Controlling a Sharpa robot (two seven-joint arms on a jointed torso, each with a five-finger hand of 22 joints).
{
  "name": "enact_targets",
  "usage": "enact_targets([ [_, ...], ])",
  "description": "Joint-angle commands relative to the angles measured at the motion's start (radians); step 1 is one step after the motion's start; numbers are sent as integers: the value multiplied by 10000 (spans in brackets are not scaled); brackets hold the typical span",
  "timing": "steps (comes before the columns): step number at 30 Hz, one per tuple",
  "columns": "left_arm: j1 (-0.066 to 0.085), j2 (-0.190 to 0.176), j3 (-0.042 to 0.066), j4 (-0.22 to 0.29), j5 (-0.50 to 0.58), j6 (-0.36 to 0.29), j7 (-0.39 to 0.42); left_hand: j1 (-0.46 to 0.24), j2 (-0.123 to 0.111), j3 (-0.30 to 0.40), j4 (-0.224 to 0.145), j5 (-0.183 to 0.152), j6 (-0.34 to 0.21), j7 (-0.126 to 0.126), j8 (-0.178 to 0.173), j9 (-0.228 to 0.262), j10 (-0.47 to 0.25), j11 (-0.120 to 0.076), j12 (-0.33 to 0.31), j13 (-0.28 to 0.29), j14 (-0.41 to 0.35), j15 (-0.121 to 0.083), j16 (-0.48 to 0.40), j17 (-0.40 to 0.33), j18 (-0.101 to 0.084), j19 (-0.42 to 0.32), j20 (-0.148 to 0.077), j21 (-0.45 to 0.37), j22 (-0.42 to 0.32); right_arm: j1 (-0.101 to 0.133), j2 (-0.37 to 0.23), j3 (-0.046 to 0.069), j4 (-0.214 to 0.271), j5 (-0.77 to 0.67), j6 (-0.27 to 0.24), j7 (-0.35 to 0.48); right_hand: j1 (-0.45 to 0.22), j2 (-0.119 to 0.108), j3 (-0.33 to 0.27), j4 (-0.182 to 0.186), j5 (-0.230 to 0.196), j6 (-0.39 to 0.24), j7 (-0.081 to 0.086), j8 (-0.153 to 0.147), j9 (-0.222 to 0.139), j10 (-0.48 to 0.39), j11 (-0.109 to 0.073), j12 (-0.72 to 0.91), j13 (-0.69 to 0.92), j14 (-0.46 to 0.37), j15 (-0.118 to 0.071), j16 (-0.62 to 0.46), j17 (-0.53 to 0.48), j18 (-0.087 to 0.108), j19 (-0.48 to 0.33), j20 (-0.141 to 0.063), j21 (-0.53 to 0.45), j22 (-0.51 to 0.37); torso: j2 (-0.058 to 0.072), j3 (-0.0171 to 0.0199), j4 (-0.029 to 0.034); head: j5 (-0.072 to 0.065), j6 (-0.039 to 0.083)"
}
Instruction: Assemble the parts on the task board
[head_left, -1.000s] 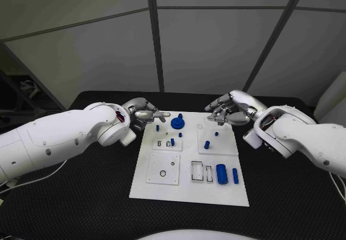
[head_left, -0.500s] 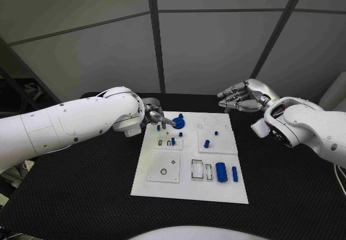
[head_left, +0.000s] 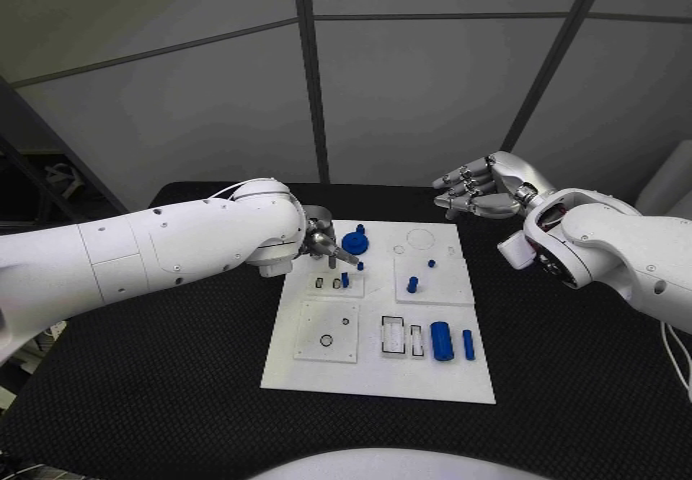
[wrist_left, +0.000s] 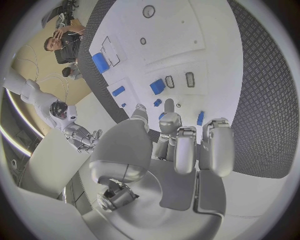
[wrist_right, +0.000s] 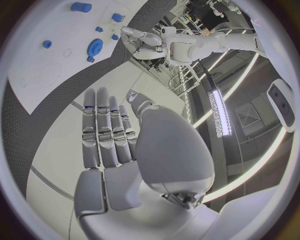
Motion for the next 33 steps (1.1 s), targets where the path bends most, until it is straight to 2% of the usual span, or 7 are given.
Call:
enact_targets([
  [1, 22, 75, -53, -51, -321, 364, -150, -31, 45, -75, 22, -42, -60, 15, 52, 33, -43, -16, 10, -18, 942, -59, -5, 2375, -262, 105, -22, 32, 118, 29, 17, 8, 19, -81, -120, 35, -25, -58, -87, -4, 99, -19, 65, -73, -8, -63, 76, -32, -42, 36, 48, -76, -28, 36, 55, 53, -83, -44, 7, 1, -3, -22, -48],
  [6, 10, 194, -126, -103, -404, 443, -156, -23, 50, -103, 33, -42, -70, 12, 73, 75, -48, -19, 7, -16, 943, -61, -5, 2377, -268, 116, -23, 47, 147, 29, 33, 8, 19, -134, -56, -24, -46, -61, -123, -1, 188, -56, 85, -77, -7, -133, 104, -34, -116, 30, 75, -203, -78, 32, 71, 76, -210, -129, 14, -10, 6, -56, -84],
  [9, -5, 250, -154, -120, -426, 473, -155, 12, 65, -130, 34, -41, -78, 5, 106, 137, -56, -24, 1, -18, 942, -64, -6, 2376, -270, 121, -26, 52, 161, 29, 49, 8, 16, -183, 33, -84, -85, -62, -163, 18, 274, -83, 103, -77, -5, -191, 126, -32, -172, 25, 100, -301, -116, 30, 83, 100, -318, -201, 12, -2, -6, -58, -120],
  [19, -27, 334, -174, -156, -385, 580, -152, 140, 119, -186, 13, -41, -110, -12, 201, 316, -55, -39, 9, 6, 943, -76, -7, 2378, -280, 144, -36, 82, 222, 29, 97, 7, 2, -288, 129, -156, -114, -48, -203, 35, 321, -105, 119, -72, -3, -254, 147, -29, -230, 17, 124, -409, -158, 30, 99, 126, -439, -282, 19, -1, 24, -68, -186],
  [33, -41, 421, -180, -181, -303, 854, -137, 565, 263, -231, -177, -42, -235, -44, 415, 766, -31, -68, 35, 70, 944, -100, -11, 2382, -295, 174, -60, 124, 317, 28, 173, 6, -49, -363, 185, -209, -113, -23, -218, 37, 385, -117, 129, -67, -1, -291, 159, -24, -269, 18, 136, -480, -185, 32, 119, 140, -523, -340, 8, 3, 2, -46, -299],
])
